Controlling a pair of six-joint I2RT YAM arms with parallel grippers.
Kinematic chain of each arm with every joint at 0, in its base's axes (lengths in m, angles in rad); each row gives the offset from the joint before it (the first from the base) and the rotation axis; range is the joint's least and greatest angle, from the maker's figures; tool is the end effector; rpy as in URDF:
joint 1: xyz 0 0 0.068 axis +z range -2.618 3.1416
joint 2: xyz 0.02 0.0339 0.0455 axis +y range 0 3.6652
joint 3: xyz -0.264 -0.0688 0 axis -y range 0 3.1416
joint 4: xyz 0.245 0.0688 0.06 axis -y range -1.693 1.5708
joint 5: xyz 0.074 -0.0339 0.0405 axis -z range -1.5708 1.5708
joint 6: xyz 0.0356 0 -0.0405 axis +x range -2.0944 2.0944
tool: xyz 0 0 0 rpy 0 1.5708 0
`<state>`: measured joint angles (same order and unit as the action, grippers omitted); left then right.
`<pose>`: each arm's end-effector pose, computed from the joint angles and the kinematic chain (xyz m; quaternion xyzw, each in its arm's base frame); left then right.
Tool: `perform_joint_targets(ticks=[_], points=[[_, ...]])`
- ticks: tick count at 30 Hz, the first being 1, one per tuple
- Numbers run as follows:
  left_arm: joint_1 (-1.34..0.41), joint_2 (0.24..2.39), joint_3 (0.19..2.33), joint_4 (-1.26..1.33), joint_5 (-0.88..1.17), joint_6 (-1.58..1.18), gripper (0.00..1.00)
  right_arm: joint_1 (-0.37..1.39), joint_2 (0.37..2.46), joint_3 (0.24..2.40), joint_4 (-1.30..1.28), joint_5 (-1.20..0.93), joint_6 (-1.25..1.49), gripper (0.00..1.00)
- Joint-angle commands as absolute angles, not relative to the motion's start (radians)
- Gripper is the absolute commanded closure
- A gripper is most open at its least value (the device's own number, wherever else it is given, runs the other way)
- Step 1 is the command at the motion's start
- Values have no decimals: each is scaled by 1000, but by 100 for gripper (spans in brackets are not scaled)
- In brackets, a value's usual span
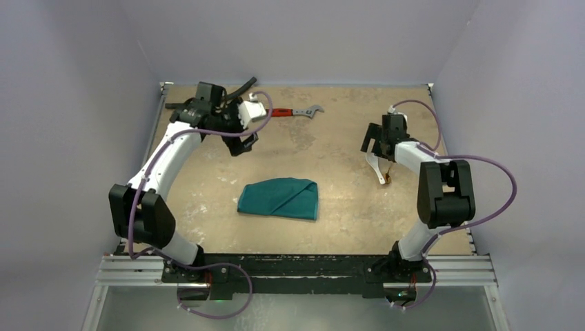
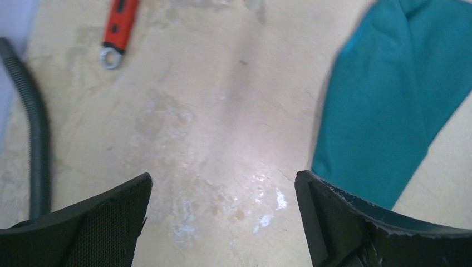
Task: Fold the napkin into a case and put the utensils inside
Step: Pick up the spoon from the corner of the board.
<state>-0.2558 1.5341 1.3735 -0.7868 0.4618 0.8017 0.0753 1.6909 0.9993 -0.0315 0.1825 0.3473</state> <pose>0.3090 -0.0972 0.3114 0.5280 0.7646 -0.1293 0.3462 0.3598 0.0207 0.1934 0.1602 0.8943 0.0047 0.4179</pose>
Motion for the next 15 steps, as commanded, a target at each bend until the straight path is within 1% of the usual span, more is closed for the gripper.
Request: perform_joint_targets(ticks=[1,3,6,9,11,13,15], points=[[-197,1598,1501,-796,495,602,1,52,1695,1039,-52,140,338,1],[-183,1617,1512,-735,408,497,2,51,1701,1038,-54,109,330,5],[-125,1642,1553,-747,481,467,1,51,1698,1018,-43,36,333,12],[-68,1650,1601,-764,610,459,2,52,1696,989,-10,24,333,15],[-55,1648,1625,-761,614,451,1,51,1699,968,-15,-20,341,19],[-43,1645,1638,-748,593,448,1,52,1705,951,-23,-56,362,26],[-14,1635,1630,-710,581,412,2,52,1712,942,-11,-63,363,30]])
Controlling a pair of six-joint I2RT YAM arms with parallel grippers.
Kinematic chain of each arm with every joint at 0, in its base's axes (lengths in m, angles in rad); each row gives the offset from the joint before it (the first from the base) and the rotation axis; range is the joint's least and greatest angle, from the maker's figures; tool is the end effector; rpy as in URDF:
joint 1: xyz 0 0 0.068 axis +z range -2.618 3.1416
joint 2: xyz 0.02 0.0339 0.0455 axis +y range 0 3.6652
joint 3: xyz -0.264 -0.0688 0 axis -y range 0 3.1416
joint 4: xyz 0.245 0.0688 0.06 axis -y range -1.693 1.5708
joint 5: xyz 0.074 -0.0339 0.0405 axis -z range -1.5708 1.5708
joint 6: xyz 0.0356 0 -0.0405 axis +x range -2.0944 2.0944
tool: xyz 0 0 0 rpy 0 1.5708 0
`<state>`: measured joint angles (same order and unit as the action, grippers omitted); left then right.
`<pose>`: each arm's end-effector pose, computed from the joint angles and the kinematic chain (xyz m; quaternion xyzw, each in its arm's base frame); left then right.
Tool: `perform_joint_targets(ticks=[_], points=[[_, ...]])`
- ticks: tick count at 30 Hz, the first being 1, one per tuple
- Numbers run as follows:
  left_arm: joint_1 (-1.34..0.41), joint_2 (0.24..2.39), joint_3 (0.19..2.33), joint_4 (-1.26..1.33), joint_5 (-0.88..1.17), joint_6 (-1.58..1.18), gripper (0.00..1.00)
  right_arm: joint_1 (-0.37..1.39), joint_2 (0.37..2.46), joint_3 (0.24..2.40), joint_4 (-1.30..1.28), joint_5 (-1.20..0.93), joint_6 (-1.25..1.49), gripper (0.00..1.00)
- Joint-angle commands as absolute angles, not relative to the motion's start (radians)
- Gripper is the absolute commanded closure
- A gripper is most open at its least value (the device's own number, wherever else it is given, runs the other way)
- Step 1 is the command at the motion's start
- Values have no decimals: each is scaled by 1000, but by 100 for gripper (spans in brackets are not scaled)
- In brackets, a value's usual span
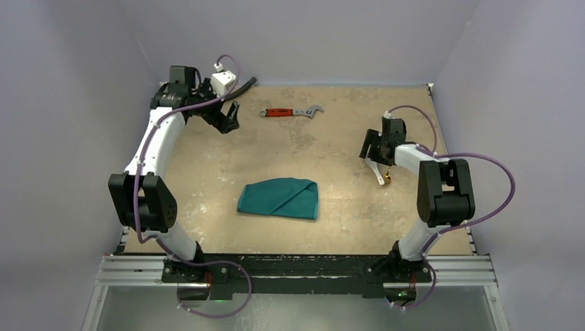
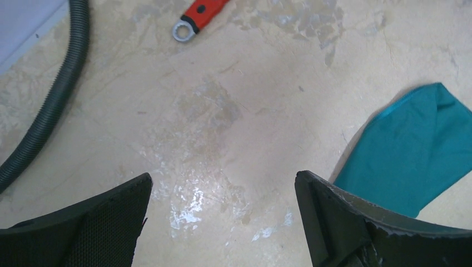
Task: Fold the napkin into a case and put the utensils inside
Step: Pick up the spoon from the corner of the board, then pass from the right arm to the left
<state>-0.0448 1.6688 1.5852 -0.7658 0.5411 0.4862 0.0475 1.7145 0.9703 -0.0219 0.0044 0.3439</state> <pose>0.3628 -0.0346 0.3371 0.3276 0.8453 -0.1695 0.3866 0.3573 0.0168 0.1770 0.1367 0.9099 0.0742 0.3845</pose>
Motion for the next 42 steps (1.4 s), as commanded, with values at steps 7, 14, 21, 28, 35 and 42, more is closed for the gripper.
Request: perform_joint_targets(ticks=[7,14,21,28,35,42], points=[[75,1659,1629,-669,590,282,2,56,1702,891,30,-188,453,61],[50,1632,1579,-682,635,261,5,101,1678,890,83,-221,622,86],[-54,1561,1450,-639,600,244,6,170,1608,988,85,-150,730,100],[-236,1521,1363,-505,679,29,1,254,1501,967,179,-120,900,100],[-341,1521,1297,-258,784,-269,1,431,1348,884,398,4,1191,100],[-382,1516,1250,-141,833,-389,11,583,1301,893,457,168,1334,100]])
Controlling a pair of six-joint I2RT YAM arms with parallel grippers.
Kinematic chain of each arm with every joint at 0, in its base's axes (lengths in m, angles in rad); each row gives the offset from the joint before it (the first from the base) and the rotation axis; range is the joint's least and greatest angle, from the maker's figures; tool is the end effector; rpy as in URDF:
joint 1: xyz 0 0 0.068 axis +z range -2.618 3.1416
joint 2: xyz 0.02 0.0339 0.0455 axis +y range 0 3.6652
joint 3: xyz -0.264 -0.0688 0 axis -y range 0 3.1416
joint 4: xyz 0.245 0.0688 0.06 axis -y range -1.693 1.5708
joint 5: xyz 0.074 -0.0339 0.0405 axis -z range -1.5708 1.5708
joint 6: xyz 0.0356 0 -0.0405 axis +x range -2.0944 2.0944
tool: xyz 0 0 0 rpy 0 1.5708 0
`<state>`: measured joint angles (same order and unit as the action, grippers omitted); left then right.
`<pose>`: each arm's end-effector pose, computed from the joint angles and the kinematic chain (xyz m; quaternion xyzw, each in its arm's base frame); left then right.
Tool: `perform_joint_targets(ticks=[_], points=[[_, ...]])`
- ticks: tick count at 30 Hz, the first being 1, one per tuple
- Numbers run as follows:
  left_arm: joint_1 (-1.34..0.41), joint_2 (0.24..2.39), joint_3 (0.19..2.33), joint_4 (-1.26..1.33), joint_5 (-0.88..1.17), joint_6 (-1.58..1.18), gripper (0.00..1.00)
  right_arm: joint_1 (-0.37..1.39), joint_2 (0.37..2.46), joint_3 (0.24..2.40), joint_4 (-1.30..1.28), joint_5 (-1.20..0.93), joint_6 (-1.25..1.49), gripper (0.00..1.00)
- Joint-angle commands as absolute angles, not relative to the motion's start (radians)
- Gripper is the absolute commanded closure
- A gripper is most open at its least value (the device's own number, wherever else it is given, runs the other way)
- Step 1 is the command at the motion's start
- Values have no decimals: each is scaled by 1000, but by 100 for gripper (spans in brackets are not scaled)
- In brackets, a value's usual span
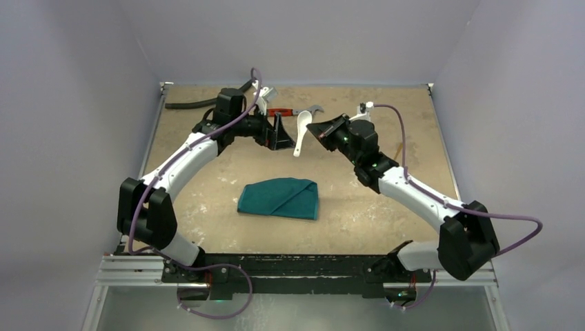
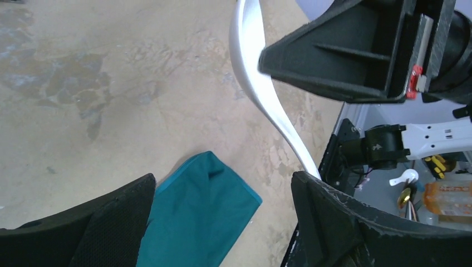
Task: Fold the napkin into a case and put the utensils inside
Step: Pass from the right arm to the left
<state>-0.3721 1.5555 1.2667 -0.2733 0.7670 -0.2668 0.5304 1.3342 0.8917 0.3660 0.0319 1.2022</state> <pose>0.3191 -0.1511 0.3121 0.2233 0.8013 -0.4517 0.3226 0.2718 0.1581 0.3111 0.2520 0.6890 0.5101 0.4490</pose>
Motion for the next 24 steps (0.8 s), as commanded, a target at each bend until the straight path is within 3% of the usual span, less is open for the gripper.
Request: perform_joint_targets(ticks=[1,5,7,13,17,24], points=[[-383,1513,1242,-123,844,-405,16,599,1301,894,468,185,1340,100],[-383,1500,1227,-108,900,-423,42,658,1319,910,498,234,1341,100],[-382,1494,1228,-128,935,-417,46,675,1332,927,491,254,1324,100],[-338,1429,1229,-244,892,-314,28,678,1309,921,458,295,1293,100],[-288,1417,1238,-304,811,-258,11,678,1274,919,436,302,1276,100],[-226,1429,1263,-336,909,-277,7,679,1259,951,412,369,1208,100]])
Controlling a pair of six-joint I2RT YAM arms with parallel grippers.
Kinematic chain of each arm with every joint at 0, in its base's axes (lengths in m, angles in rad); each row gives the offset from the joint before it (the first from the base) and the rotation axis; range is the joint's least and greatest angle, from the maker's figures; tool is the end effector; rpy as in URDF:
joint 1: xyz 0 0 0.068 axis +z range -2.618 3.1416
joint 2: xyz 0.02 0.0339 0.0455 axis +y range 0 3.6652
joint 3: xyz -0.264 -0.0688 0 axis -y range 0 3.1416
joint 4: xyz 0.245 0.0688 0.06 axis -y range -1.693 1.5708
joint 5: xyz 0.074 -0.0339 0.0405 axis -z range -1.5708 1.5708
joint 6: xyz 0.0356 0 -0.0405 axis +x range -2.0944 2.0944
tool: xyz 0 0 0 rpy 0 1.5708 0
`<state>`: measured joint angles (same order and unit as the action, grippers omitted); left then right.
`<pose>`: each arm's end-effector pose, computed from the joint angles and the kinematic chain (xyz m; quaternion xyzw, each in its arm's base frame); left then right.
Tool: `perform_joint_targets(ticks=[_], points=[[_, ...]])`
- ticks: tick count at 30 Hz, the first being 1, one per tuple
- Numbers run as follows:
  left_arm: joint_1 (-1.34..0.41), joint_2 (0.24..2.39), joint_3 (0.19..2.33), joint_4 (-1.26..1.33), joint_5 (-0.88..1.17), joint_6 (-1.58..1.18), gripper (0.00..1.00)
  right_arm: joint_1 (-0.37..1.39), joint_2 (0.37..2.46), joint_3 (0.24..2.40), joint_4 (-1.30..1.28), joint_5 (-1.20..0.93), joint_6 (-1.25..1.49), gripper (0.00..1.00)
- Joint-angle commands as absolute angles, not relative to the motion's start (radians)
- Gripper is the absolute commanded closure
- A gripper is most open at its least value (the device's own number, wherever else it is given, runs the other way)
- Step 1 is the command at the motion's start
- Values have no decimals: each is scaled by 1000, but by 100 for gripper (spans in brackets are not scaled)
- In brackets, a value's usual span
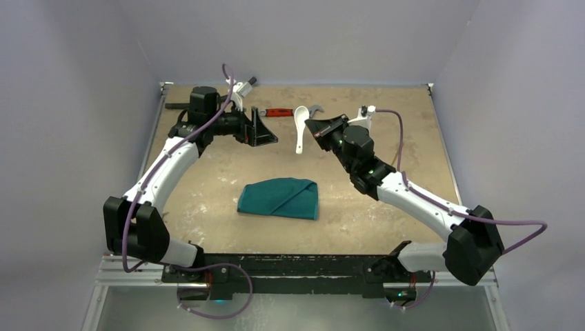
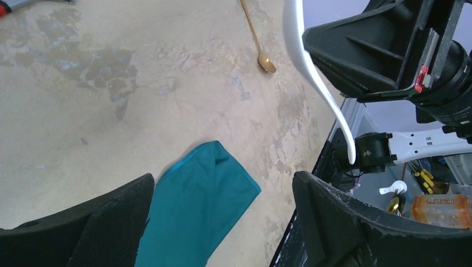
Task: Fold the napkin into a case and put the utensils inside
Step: Pass from the right arm to the left
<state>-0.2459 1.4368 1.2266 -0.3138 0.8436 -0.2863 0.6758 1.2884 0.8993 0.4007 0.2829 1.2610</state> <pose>0.3053 -0.1040 0.3338 0.1886 0.7942 -0.4620 0.3467 0.2434 0.1824 0.3309 0.2967 0.6375 0.5240 0.4806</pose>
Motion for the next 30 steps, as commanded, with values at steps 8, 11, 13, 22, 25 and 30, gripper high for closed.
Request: perform_joint_targets(ticks=[8,11,13,22,25,30], points=[[-321,1382,1134,44,1063,-646,4,692,1330,997,470,354,1201,100],[-337,1388,1123,92,1059,-688,4,707,1355,1018,482,357,1201,100],[-342,1396,1113,149,1058,-731,4,717,1370,1024,489,360,1205,100],[-364,1426,1082,190,1037,-735,42,749,1390,1019,537,377,1216,100],[-364,1428,1071,182,1023,-709,55,759,1398,1019,549,378,1218,100],[-364,1434,1089,116,1016,-653,96,765,1400,1016,546,363,1192,100]])
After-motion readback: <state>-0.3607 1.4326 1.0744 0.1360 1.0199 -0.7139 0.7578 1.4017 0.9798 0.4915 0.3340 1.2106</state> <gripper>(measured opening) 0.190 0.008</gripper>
